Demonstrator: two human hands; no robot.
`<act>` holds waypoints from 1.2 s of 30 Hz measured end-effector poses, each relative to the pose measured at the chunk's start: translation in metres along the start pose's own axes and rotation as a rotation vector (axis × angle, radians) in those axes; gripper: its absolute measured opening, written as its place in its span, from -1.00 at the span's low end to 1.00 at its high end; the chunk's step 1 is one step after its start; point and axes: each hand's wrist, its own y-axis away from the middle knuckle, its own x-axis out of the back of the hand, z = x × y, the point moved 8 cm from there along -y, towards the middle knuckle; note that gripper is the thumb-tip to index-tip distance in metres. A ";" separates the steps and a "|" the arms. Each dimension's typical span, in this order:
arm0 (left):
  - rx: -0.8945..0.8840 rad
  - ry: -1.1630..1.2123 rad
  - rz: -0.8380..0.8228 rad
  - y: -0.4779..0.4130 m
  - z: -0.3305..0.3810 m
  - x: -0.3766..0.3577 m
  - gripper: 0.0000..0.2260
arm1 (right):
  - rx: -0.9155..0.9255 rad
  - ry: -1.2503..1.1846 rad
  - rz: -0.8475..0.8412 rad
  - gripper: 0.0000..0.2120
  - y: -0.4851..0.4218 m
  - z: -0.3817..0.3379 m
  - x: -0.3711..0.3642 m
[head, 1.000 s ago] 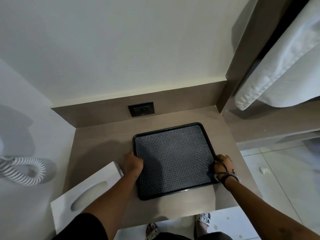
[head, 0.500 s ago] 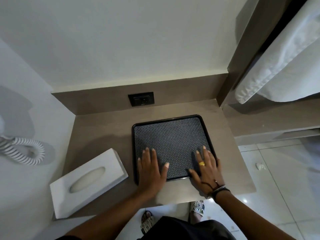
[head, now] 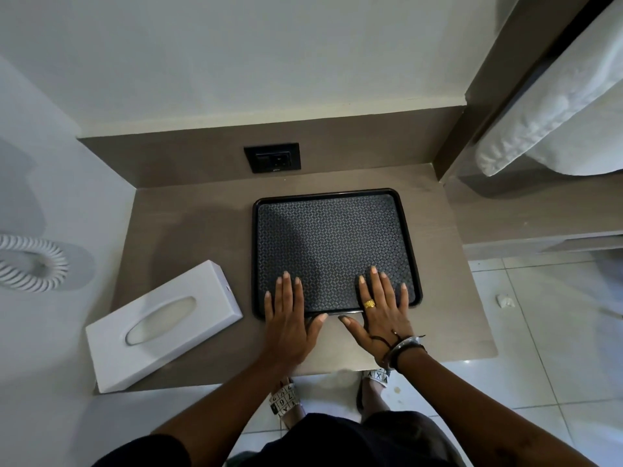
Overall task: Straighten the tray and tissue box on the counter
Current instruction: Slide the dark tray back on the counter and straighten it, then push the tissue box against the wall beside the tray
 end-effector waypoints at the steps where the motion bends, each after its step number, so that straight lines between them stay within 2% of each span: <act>1: 0.006 0.004 -0.003 -0.005 -0.001 0.001 -0.23 | -0.003 0.001 0.001 -0.19 -0.005 0.000 0.001; 16: 0.002 0.009 0.002 -0.065 -0.018 0.016 -0.20 | -0.043 -0.029 0.033 -0.21 -0.071 0.001 0.008; 27: -0.060 0.111 -0.002 -0.065 -0.016 0.032 -0.19 | -0.056 -0.080 0.097 -0.18 -0.072 -0.003 0.017; 32: -0.081 0.142 0.163 -0.052 -0.038 0.088 -0.15 | 0.075 -0.123 0.088 -0.19 -0.042 -0.050 0.018; 34: -0.072 0.110 0.158 -0.047 -0.062 0.109 -0.05 | 0.158 -0.105 0.041 -0.20 -0.028 -0.080 0.008; 36: -0.050 0.059 0.076 -0.036 -0.097 0.119 0.11 | 0.262 -0.075 -0.029 -0.20 -0.015 -0.112 -0.007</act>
